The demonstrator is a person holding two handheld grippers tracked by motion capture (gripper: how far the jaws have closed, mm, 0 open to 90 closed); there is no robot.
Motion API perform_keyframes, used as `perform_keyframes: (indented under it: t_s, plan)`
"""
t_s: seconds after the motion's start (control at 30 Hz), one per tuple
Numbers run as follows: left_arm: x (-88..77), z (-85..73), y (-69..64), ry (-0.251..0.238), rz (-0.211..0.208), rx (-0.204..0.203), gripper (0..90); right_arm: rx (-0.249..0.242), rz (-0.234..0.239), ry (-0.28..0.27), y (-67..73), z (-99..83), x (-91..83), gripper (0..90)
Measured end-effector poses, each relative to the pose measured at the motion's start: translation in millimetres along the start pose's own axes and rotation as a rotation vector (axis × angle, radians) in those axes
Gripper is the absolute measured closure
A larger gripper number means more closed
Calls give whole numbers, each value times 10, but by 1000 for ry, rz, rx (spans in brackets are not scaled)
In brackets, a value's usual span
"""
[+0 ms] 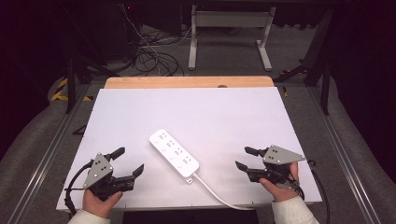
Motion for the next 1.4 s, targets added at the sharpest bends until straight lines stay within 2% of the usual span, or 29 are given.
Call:
perform_keyframes:
  t_s: [0.27, 0.47, 0.77, 0.97, 1.2, 1.27, 1.37, 1.4]
  plan:
    - [4, 2, -31, 8, 11, 36, 150, -2, -2, 4, 7, 6, 7, 387]
    - [0, 5, -35, 4, 13, 27, 150, -2, 0, 1, 14, 21, 10, 380]
    - [-5, 10, -40, 5, 17, 36, 150, -8, 2, 2, 33, 48, 9, 379]
    - [-2, 9, -54, 20, 36, 70, 150, -9, 6, 6, 33, 60, 14, 379]
    - [-15, 25, -58, 20, 23, 67, 150, -17, 28, 25, 70, 130, 69, 379]
    - [-15, 27, -69, 19, 20, 57, 150, -16, 43, 39, 96, 156, 101, 409]
    - [-16, 29, -65, 23, 22, 66, 150, -19, 58, 47, 119, 210, 125, 438]
    - [-17, 27, -71, 23, 20, 56, 150, -19, 58, 47, 119, 210, 125, 438]
Point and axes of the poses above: each handheld gripper's, and its own axes: x roughly forward along the jaws, z roughly out of its top, y roughly to its left, the point moved 5 cm from there along x, roughly forward along the jaws, and after that the axes turned 6 degrees about -y, right-handed, at the moved point
